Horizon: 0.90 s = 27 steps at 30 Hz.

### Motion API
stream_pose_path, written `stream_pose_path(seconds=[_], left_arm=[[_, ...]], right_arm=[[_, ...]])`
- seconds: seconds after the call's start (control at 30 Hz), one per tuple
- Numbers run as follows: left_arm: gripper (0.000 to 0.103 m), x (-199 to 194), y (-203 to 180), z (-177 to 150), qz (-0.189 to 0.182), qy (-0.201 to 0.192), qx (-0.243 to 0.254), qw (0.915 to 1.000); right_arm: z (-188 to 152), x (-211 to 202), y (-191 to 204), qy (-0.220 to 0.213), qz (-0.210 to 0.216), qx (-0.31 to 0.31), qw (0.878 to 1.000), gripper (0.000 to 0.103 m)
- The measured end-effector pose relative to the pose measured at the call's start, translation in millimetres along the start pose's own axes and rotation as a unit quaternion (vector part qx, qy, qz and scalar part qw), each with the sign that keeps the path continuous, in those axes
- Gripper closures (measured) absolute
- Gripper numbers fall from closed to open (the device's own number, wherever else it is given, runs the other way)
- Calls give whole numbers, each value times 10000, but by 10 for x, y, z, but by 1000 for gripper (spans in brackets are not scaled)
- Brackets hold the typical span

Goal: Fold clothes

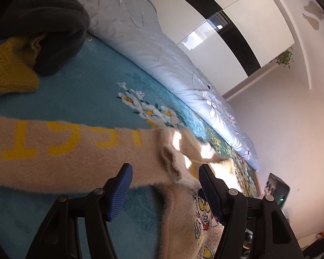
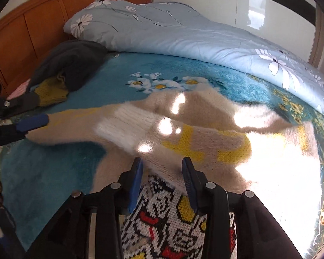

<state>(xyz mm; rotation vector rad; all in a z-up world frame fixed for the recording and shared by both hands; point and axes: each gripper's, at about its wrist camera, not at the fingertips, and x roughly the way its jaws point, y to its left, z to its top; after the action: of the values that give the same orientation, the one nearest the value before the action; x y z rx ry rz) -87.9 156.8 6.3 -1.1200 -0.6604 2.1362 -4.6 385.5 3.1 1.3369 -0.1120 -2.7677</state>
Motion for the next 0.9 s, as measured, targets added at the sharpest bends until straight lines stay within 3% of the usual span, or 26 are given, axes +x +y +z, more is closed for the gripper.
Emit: stream_pose_path(seconds=[0.13,0.2,0.27,0.37,0.5,0.6,0.7,0.8,0.9], left_arm=[[35,337,-252,-47,-75,192,535,9984],[35,502,-329,-155,161,375,828,9957],[35,618,-356,-231,233,539,993,9933],[35,771,-382,-330,325,760,1195,9894],[35,827,-299,-334,300,867,1083,9899],[35,692,-188,-258,117,846,635,9943],[35,499,-75,-171,5,753,208,9969],[35,140,63,-105,306,357,1,9989],[35,-244,261,-82,1030,-74,-352,9940]], right_arm=[[-5,-337,-468,-279,107,795,9964,64],[-5,-485,-749,-458,-67,1189,9918,64],[-25,-552,-1028,-495,-553,1523,9855,63],[-115,-515,-1410,-468,-779,2086,9738,63],[-228,-342,-1601,-222,-904,2338,9678,63],[-243,-407,-1545,-261,-1025,2320,9669,63],[-146,-573,-1235,-514,-712,1878,9783,63],[-34,-546,-748,-380,-393,1130,9921,59],[-1,-374,-328,-144,-153,555,9982,58]])
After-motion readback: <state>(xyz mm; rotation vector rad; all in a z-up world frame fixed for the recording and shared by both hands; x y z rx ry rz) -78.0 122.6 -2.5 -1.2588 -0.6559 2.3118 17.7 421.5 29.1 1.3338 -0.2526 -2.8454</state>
